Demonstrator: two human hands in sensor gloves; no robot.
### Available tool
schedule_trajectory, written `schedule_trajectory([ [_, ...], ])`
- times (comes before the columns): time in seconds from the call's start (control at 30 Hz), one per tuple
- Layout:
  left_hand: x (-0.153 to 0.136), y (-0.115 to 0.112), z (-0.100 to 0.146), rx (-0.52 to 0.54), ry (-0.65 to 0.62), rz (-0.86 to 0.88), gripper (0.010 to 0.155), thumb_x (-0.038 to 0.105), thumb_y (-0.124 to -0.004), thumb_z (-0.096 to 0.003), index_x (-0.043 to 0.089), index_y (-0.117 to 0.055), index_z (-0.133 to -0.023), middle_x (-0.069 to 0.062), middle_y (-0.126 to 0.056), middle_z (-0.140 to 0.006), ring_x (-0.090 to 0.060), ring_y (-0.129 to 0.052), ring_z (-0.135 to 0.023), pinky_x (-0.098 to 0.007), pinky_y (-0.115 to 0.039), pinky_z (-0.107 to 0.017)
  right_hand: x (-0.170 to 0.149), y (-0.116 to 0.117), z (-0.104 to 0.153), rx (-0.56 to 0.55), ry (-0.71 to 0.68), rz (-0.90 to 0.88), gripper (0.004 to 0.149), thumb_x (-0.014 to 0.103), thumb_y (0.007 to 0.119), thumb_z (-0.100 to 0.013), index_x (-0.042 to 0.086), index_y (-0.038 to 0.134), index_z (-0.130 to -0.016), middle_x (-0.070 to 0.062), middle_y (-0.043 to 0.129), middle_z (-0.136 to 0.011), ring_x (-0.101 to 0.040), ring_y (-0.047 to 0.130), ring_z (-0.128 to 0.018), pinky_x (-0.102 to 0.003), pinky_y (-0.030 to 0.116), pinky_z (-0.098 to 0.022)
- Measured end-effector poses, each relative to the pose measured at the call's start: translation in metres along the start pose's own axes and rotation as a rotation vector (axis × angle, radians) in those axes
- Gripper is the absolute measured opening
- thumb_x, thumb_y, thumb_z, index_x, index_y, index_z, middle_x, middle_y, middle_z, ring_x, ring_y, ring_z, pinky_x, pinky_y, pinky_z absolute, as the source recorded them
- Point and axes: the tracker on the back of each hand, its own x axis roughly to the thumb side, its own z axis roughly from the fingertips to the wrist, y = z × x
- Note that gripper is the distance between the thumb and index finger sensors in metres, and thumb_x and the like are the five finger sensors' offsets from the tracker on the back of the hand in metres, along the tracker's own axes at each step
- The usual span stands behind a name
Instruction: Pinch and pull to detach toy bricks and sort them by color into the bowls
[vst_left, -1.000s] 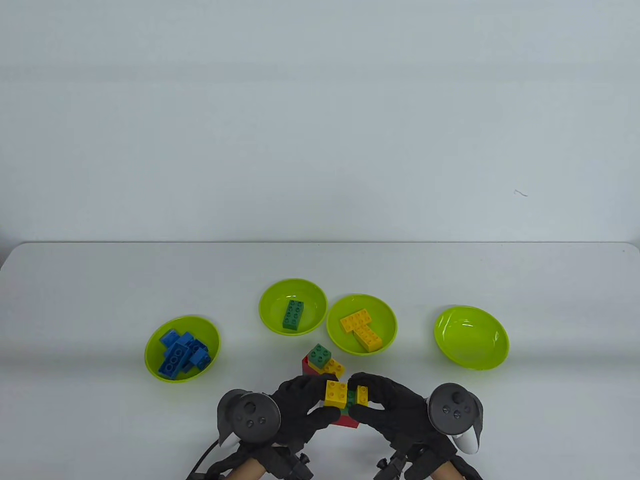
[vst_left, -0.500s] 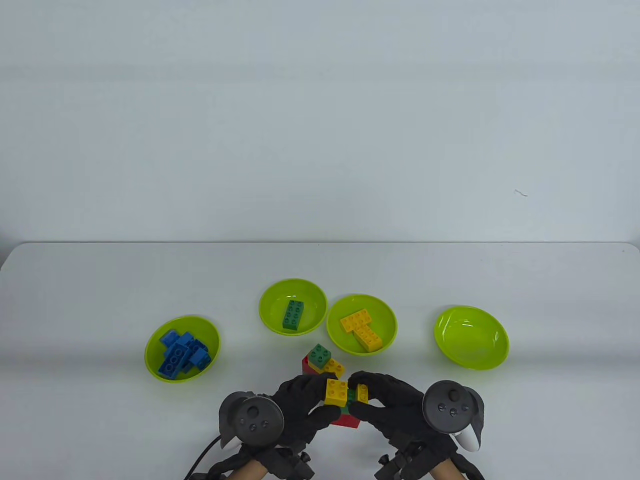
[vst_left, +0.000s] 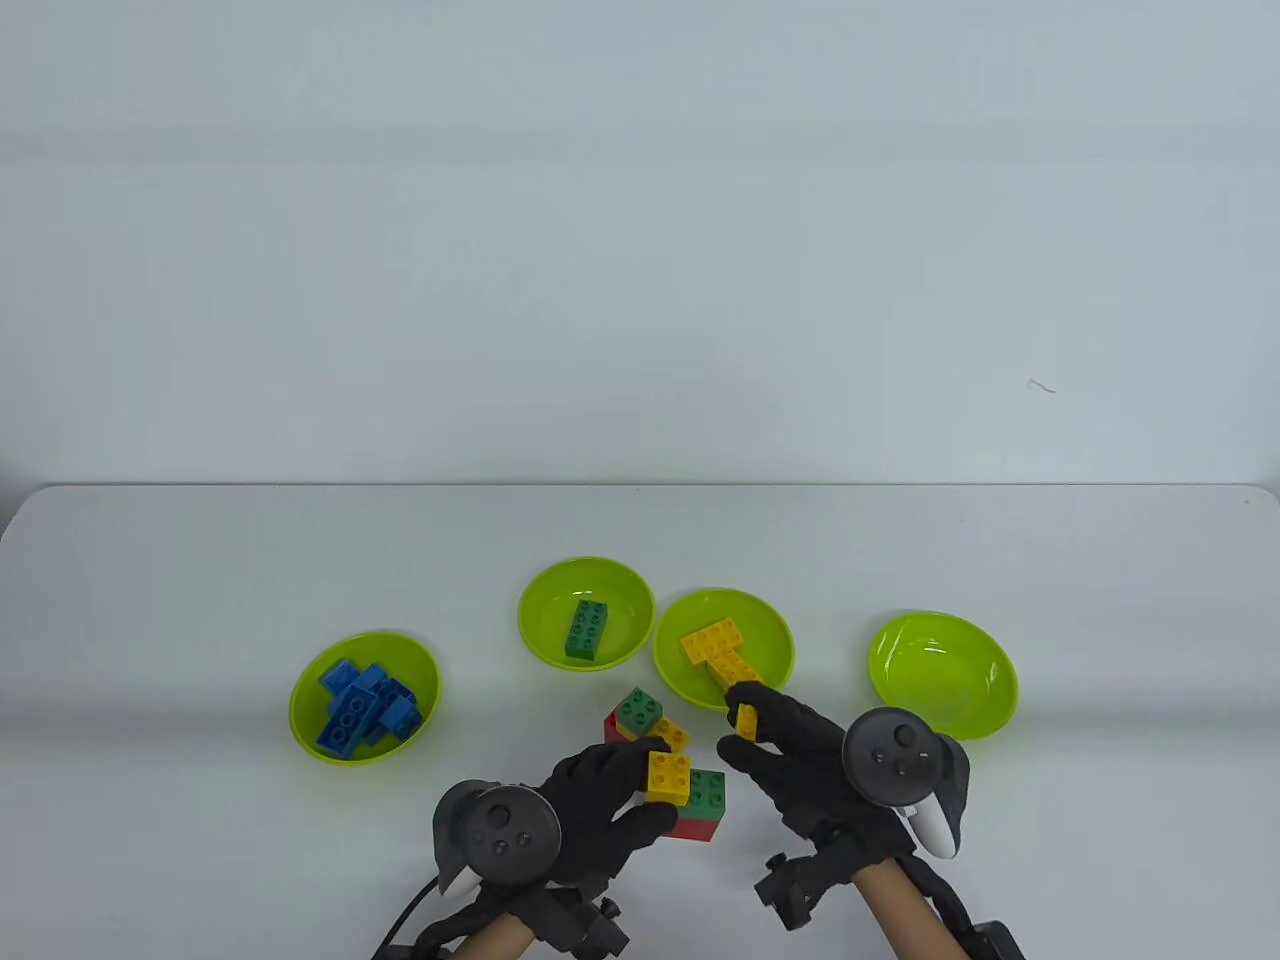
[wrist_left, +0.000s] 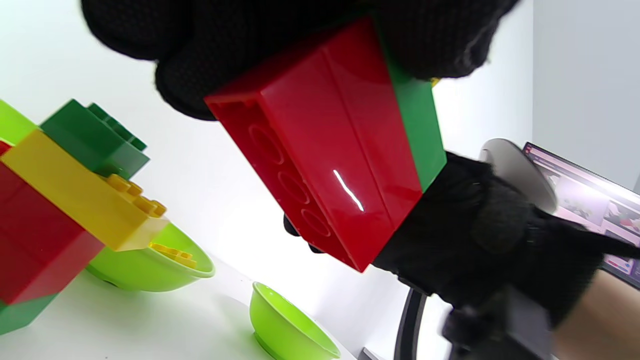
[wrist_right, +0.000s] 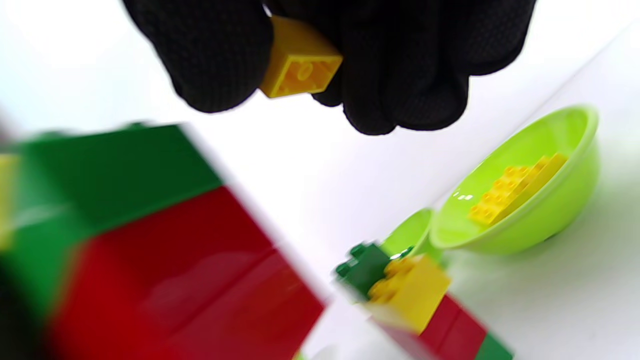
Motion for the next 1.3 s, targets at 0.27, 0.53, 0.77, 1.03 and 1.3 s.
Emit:
schedule_trajectory([
  [0.27,-0.016,0.01,0.004,0.043,0.064,0.051,0.066,0.043,-0.074,-0.0462,-0.001,-0.069,-0.096,-0.027,-0.084,-0.084,-0.042,-0.088,-0.073,-0.057,-0.068,-0.059,-0.011,0.0,-0.063,-0.027,0.177,0.293,0.063,0.037,0.079,-0.05,0.005,0.065,-0.102,-0.021,0.079,-0.096,-0.041,0.082,-0.083,-0.055,0.061,-0.069],
  [0.53,-0.02,0.011,0.003,0.038,0.074,0.056,0.066,0.043,-0.074,-0.0462,-0.001,-0.07,-0.096,-0.027,-0.084,-0.085,-0.042,-0.088,-0.073,-0.057,-0.068,-0.059,-0.028,0.018,-0.103,0.019,0.289,0.574,0.064,0.037,0.079,-0.05,0.008,0.063,-0.104,-0.019,0.075,-0.101,-0.041,0.078,-0.089,-0.054,0.056,-0.073],
  [0.77,-0.02,0.01,0.006,0.018,0.065,0.054,0.066,0.043,-0.074,-0.0462,-0.001,-0.07,-0.096,-0.027,-0.084,-0.085,-0.042,-0.088,-0.073,-0.057,-0.068,-0.059,-0.035,0.017,-0.107,-0.005,0.319,0.502,0.071,0.041,0.078,-0.051,0.006,0.056,-0.108,-0.022,0.066,-0.107,-0.045,0.071,-0.094,-0.056,0.052,-0.074],
  [1.03,-0.021,0.01,0.008,0.011,0.082,0.043,0.067,0.04,-0.073,-0.0466,-0.003,-0.067,-0.097,-0.029,-0.083,-0.086,-0.044,-0.088,-0.074,-0.057,-0.069,-0.058,0.006,0.01,-0.062,0.057,0.032,0.211,0.074,0.043,0.077,-0.051,0.002,0.055,-0.108,-0.026,0.065,-0.106,-0.049,0.069,-0.093,-0.059,0.051,-0.073],
  [1.3,-0.019,0.007,0.007,-0.004,0.086,0.039,0.066,0.037,-0.072,-0.0469,-0.004,-0.065,-0.098,-0.03,-0.082,-0.088,-0.045,-0.087,-0.075,-0.057,-0.069,-0.058,0.048,0.028,0.0,0.237,-0.168,-0.017,0.077,0.047,0.077,-0.051,-0.001,0.057,-0.107,-0.029,0.067,-0.105,-0.051,0.07,-0.091,-0.06,0.051,-0.072],
])
